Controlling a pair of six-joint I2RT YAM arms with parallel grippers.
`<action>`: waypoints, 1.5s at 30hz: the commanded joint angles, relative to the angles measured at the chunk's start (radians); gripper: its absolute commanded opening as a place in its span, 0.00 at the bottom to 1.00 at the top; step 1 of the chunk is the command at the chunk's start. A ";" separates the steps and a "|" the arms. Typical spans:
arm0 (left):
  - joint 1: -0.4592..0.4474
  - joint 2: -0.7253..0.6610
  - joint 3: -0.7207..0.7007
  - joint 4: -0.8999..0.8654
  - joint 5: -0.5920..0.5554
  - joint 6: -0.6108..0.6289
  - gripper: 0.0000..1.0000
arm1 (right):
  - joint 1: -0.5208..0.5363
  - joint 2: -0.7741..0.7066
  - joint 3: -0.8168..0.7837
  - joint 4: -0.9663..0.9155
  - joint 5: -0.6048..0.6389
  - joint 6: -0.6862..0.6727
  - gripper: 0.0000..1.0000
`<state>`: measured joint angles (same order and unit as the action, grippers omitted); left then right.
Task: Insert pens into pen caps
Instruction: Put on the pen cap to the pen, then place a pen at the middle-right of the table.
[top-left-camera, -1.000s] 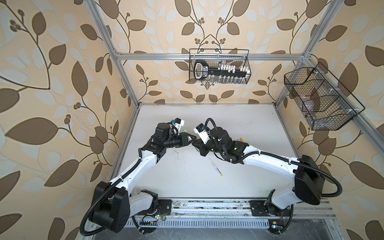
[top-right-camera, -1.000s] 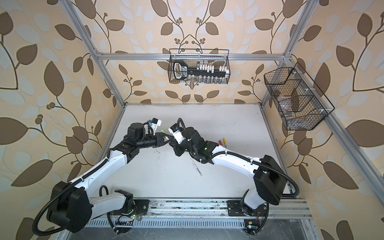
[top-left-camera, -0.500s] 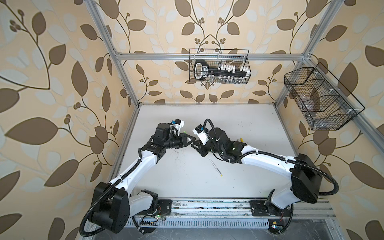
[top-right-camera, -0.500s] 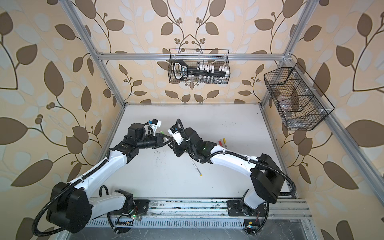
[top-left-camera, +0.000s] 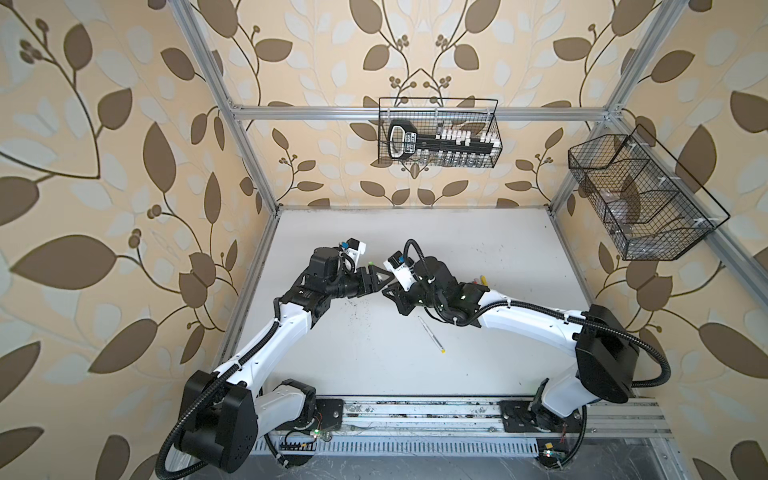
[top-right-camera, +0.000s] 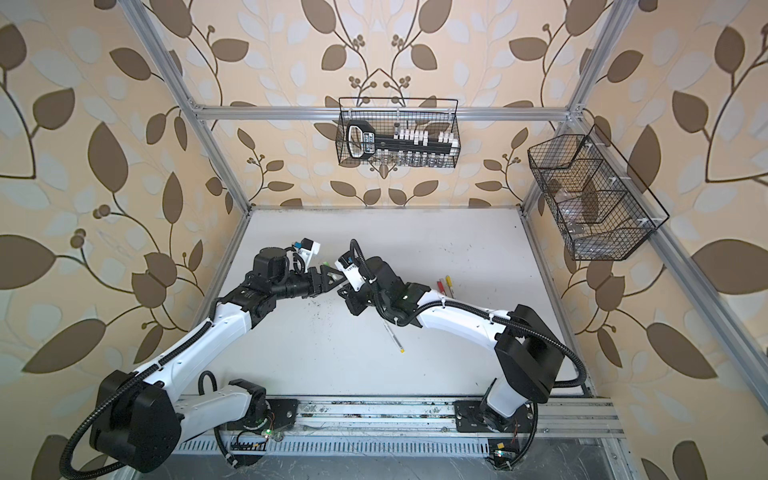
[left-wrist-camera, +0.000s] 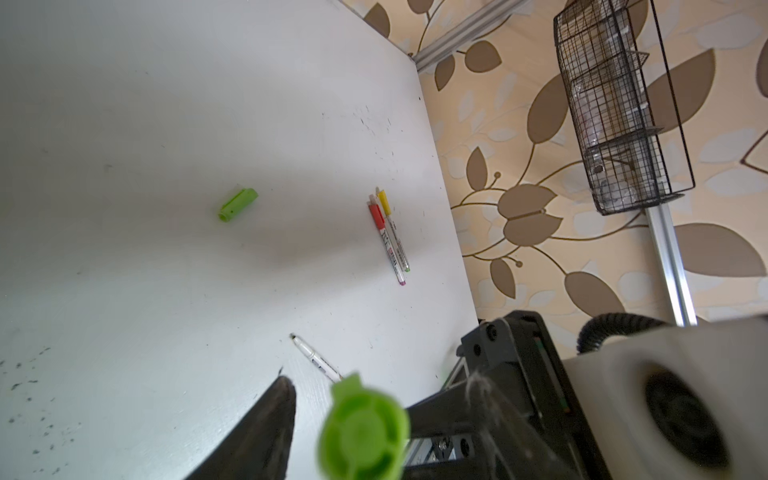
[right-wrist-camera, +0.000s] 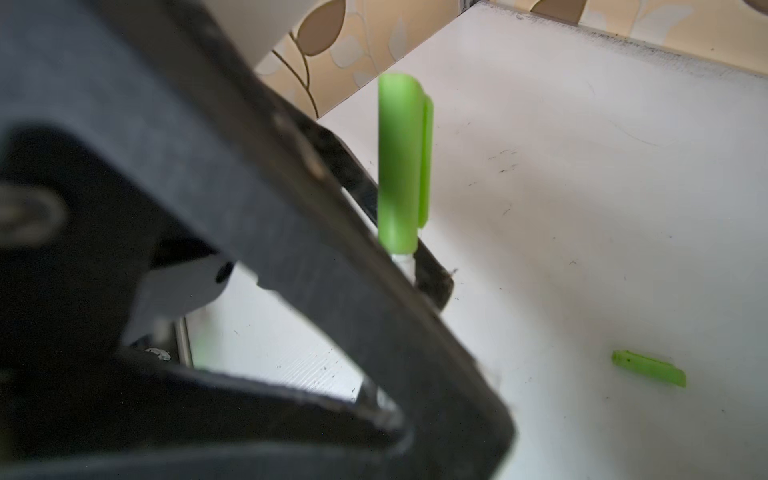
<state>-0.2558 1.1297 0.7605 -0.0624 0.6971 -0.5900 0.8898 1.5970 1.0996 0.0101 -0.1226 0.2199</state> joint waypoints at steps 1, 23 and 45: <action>0.046 -0.053 0.032 0.004 -0.033 0.003 0.79 | 0.001 -0.020 0.009 -0.010 0.004 -0.004 0.01; 0.099 -0.015 0.044 0.024 0.052 -0.012 0.07 | 0.018 -0.043 0.006 -0.010 0.014 -0.013 0.00; 0.038 0.016 0.003 0.015 0.088 -0.024 0.00 | -0.014 0.066 0.236 -0.052 -0.046 -0.076 0.00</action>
<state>-0.1707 1.1339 0.7822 0.0315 0.7174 -0.6216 0.8745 1.6569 1.2682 -0.1719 -0.1242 0.1745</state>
